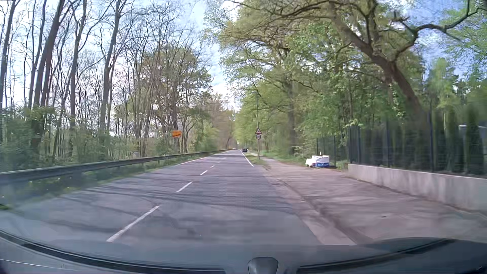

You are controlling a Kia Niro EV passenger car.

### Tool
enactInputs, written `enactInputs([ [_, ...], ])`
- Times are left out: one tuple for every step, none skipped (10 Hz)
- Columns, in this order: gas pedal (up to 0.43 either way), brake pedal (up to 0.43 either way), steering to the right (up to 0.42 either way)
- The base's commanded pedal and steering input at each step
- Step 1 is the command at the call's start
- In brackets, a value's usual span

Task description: Follow the waypoints while adhering to traffic rules and regulations

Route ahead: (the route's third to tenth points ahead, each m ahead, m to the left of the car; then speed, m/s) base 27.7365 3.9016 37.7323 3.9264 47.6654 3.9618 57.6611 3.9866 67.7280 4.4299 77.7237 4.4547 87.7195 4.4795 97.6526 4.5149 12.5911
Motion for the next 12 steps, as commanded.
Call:
enactInputs([
  [0.118, 0.0, -0.007],
  [0.118, 0.0, -0.008],
  [0.118, 0.0, -0.008],
  [0.118, 0.0, -0.008],
  [0.118, 0.0, -0.006],
  [0.13, 0.0, -0.006],
  [0.13, 0.0, -0.006],
  [0.13, 0.0, -0.006],
  [0.13, 0.0, -0.006],
  [0.13, 0.0, -0.006],
  [0.13, 0.0, -0.005],
  [0.13, 0.0, -0.004],
])
